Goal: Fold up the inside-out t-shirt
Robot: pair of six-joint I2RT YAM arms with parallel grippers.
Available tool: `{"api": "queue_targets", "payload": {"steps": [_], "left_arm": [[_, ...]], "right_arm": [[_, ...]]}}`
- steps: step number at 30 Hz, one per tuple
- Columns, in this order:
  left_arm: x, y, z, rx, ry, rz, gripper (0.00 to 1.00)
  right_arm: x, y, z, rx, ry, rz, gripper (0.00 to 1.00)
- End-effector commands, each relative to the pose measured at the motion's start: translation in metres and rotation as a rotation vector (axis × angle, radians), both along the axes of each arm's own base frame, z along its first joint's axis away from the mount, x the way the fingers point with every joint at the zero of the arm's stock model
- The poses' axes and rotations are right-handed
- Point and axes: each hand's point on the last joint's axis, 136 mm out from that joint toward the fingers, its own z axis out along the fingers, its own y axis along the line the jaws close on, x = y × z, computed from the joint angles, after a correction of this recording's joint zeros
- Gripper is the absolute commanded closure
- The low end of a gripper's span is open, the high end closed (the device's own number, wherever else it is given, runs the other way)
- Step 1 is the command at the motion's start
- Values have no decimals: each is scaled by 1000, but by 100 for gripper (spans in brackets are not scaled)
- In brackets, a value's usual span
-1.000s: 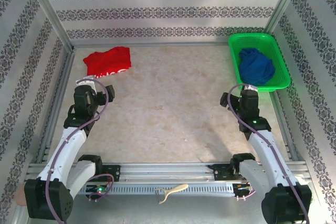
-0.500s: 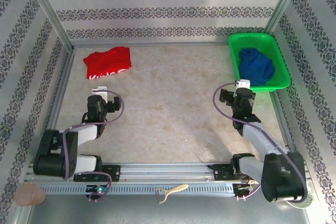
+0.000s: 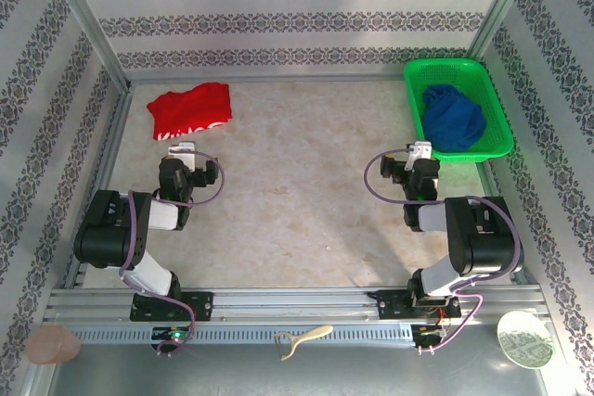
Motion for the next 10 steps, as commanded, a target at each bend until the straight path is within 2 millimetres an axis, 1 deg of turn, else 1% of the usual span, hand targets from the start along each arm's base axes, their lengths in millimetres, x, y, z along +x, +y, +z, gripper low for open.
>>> {"api": "queue_targets", "payload": {"steps": [1, 5, 10], "left_arm": [[3, 5, 6, -1, -23, 14, 1], [3, 5, 7, -3, -29, 13, 1], [3, 5, 7, -2, -28, 15, 1]], "right_arm": [[7, 7, 17, 8, -64, 24, 2], [11, 13, 15, -1, -43, 52, 2], [8, 14, 16, -5, -50, 60, 1]]}}
